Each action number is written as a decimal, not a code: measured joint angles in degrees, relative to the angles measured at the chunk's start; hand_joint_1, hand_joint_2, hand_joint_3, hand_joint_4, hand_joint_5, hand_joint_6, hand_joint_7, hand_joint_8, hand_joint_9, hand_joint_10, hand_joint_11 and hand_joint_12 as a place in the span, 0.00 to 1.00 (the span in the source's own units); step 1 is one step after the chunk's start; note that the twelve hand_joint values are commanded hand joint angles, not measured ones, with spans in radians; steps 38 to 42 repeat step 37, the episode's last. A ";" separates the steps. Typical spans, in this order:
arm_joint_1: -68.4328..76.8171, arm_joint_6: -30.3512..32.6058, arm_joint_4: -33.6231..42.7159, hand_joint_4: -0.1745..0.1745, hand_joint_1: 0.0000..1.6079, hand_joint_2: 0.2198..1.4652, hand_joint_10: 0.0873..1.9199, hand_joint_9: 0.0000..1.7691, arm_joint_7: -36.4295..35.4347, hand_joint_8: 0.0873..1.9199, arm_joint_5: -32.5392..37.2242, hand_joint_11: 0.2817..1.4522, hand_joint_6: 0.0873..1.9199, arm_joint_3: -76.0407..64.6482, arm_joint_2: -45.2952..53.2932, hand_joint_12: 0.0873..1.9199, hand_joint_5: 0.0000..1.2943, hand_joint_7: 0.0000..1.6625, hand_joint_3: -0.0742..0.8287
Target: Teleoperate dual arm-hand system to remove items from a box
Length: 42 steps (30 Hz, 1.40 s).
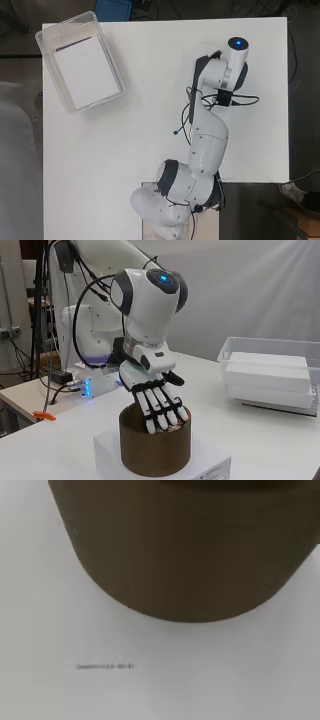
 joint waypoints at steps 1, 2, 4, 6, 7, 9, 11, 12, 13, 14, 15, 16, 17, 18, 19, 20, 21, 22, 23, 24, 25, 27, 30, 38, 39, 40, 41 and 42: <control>0.59 -0.25 1.72 0.54 0.00 0.34 0.00 0.10 0.12 0.00 -1.07 0.09 0.00 -0.09 0.19 0.00 0.00 0.02 0.09; 0.89 -0.41 3.16 0.53 0.00 0.35 0.00 0.10 0.24 0.00 -1.66 0.08 0.00 -0.12 0.22 0.00 0.00 0.03 0.10; 1.42 -0.60 5.53 0.52 0.00 0.38 0.00 0.12 0.80 0.00 -3.00 0.08 0.00 0.16 -0.01 0.00 0.02 0.05 0.10; 2.16 -0.89 5.58 0.53 0.00 0.42 0.00 0.13 1.37 0.00 -4.88 0.08 0.00 0.73 -0.95 0.00 0.07 0.07 0.10; 2.43 -0.58 4.93 0.53 0.00 0.43 0.00 0.14 1.34 0.00 -5.39 0.09 0.00 0.83 -1.90 0.00 0.09 0.08 0.10; 3.30 1.47 1.98 0.52 0.00 0.45 0.00 0.15 0.70 0.00 -5.25 0.11 0.00 0.61 -5.90 0.00 0.09 0.08 0.09; 4.09 2.78 -1.29 0.52 0.00 0.45 0.00 0.14 0.33 0.00 -4.06 0.12 0.00 1.16 -11.58 0.00 0.08 0.08 0.09; 4.35 2.76 -1.83 0.52 0.00 0.45 0.00 0.14 -0.13 0.00 -3.12 0.11 0.00 1.84 -13.58 0.00 0.07 0.07 0.09; 4.35 2.79 -2.12 0.52 0.00 0.45 0.00 0.13 -0.88 0.00 -1.89 0.11 0.00 3.07 -15.36 0.00 0.07 0.07 0.09; 4.15 2.80 -2.31 0.52 0.00 0.45 0.00 0.14 -1.56 0.00 -0.80 0.12 0.00 4.66 -16.67 0.00 0.08 0.08 0.09; 3.85 2.95 -2.74 0.53 0.00 0.46 0.00 0.16 -2.02 0.00 0.11 0.13 0.00 6.96 -17.95 0.00 0.09 0.09 0.09; 3.89 3.37 -3.63 0.54 0.00 0.46 0.00 0.17 -2.28 0.00 0.70 0.14 0.00 9.30 -19.20 0.00 0.10 0.10 0.09; 4.52 3.53 -4.69 0.54 0.00 0.47 0.00 0.18 -2.49 0.00 1.32 0.14 0.00 11.11 -20.70 0.00 0.10 0.10 0.09; 5.45 3.54 -5.59 0.55 0.01 0.47 0.00 0.19 -2.64 0.00 2.06 0.15 0.00 12.11 -22.60 0.00 0.11 0.11 0.09; 6.77 3.72 -6.74 0.55 0.02 0.47 0.00 0.19 -3.10 0.00 3.26 0.15 0.00 12.24 -25.53 0.00 0.11 0.12 0.09; 7.89 3.79 -7.81 0.55 0.03 0.47 0.00 0.20 -3.52 0.00 4.30 0.16 0.00 11.73 -28.18 0.00 0.11 0.13 0.09; 9.19 3.75 -9.08 0.56 0.04 0.47 0.00 0.20 -3.78 0.00 5.39 0.16 0.00 10.72 -31.44 0.00 0.12 0.13 0.09; 10.50 3.62 -10.32 0.56 0.04 0.47 0.00 0.20 -3.75 0.00 6.42 0.16 0.00 9.54 -34.67 0.00 0.11 0.13 0.09; 12.37 3.00 -11.82 0.56 0.05 0.48 0.00 0.20 -3.19 0.00 7.97 0.16 0.00 7.94 -39.13 0.00 0.10 0.13 0.09; 13.62 1.97 -12.55 0.56 0.05 0.48 0.00 0.20 -2.42 0.00 9.01 0.15 0.00 6.98 -42.42 0.00 0.10 0.13 0.09; 14.56 0.33 -12.93 0.57 0.04 0.49 0.00 0.20 -1.09 0.00 9.93 0.15 0.00 6.57 -45.49 0.00 0.10 0.13 0.09; 15.62 -2.78 -13.38 0.61 0.03 0.51 0.00 0.22 1.64 0.00 11.59 0.17 0.00 7.33 -48.19 0.00 0.13 0.17 0.09; 16.99 -4.67 -14.56 0.65 0.02 0.52 0.00 0.27 3.73 0.00 14.22 0.22 0.00 7.87 -49.38 0.00 0.18 0.22 0.08; 18.68 -6.00 -17.02 0.57 0.00 0.53 0.00 0.29 5.81 0.00 17.41 0.27 0.00 6.55 -53.17 0.00 0.13 0.21 0.08; 18.68 -6.00 -17.02 0.57 0.00 0.53 0.00 0.29 5.81 0.00 17.41 0.27 0.00 6.55 -53.17 0.00 0.13 0.21 0.08; 18.68 -6.00 -17.02 0.57 0.00 0.53 0.00 0.29 5.81 0.00 17.41 0.27 0.00 6.55 -53.17 0.00 0.13 0.21 0.08; 18.68 -6.00 -17.02 0.57 0.00 0.53 0.00 0.29 5.81 0.00 17.41 0.27 0.00 6.55 -53.17 0.00 0.13 0.21 0.08; 18.68 -6.00 -17.02 0.57 0.00 0.53 0.00 0.29 5.81 0.00 17.41 0.27 0.00 6.55 -53.17 0.00 0.13 0.21 0.08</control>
